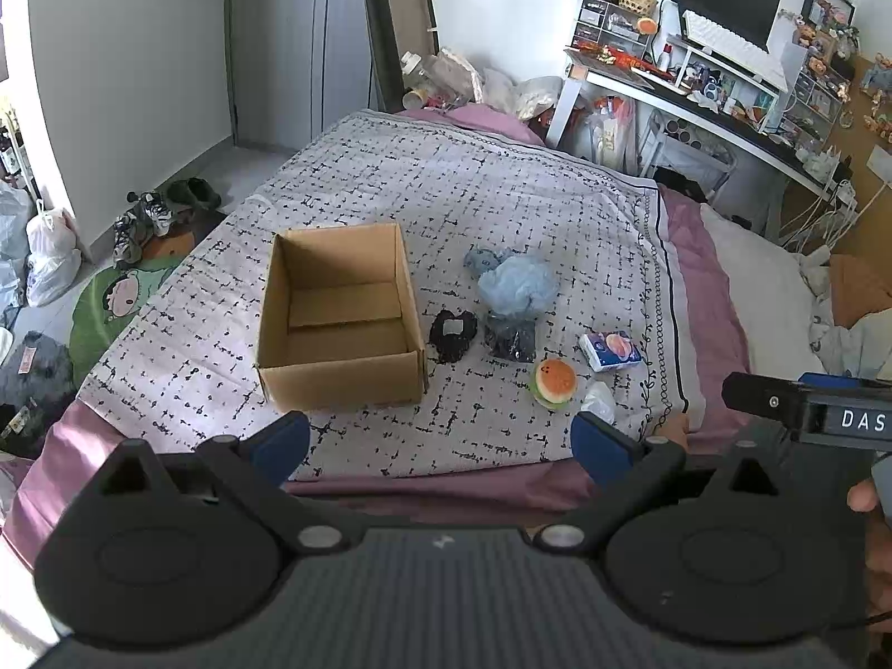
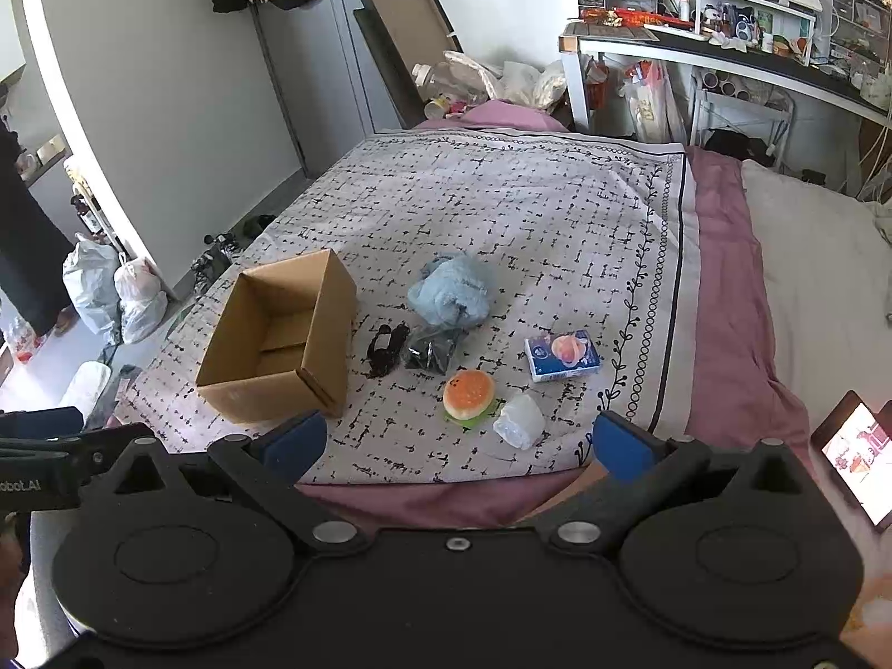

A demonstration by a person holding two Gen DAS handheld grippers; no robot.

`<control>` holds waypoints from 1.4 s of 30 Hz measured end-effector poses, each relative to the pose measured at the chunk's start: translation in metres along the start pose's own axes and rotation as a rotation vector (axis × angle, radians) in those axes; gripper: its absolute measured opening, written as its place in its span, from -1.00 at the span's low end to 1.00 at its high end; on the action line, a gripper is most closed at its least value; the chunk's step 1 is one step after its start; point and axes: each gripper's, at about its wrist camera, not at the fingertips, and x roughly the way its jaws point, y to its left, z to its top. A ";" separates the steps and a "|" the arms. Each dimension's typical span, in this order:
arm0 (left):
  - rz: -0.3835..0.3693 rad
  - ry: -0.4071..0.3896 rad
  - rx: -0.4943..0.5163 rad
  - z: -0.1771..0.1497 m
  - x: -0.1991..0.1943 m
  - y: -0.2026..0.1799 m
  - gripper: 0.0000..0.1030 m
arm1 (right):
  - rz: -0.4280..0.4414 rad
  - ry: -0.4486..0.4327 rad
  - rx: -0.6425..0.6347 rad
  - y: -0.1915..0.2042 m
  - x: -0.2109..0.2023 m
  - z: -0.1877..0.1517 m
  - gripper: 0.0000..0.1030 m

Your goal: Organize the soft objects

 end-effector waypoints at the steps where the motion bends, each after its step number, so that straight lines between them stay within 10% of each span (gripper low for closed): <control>1: 0.000 -0.001 0.001 0.000 0.000 0.000 0.93 | 0.000 -0.001 0.000 0.000 0.000 0.000 1.00; 42: 0.005 -0.008 0.021 0.001 -0.003 -0.008 0.93 | -0.028 -0.017 0.000 -0.007 -0.007 0.000 1.00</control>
